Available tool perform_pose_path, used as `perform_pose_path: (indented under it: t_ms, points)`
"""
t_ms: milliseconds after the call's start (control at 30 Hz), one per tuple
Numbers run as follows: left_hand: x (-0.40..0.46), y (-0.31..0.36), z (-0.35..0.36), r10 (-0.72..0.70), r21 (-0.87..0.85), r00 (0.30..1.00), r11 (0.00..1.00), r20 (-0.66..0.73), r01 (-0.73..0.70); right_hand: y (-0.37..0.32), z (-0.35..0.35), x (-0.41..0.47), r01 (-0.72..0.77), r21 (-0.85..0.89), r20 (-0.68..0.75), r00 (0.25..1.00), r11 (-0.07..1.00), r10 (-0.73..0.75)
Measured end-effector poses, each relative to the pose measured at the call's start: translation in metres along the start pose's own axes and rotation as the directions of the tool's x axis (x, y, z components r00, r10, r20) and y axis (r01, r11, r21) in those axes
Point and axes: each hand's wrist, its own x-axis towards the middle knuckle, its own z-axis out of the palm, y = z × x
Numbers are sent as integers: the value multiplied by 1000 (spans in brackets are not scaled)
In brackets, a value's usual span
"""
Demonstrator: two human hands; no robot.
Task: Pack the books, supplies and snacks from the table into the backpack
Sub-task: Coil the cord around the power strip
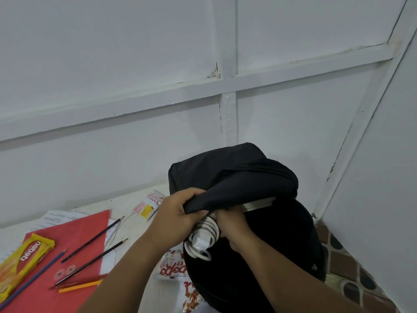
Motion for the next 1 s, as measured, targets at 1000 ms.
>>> perform_pose_path:
  t_ms: [1000]
  points:
    - [-39,-6,9,-190,-11,981,982,-44,190,50,-22,-41,423,-360,91,903,832,-420]
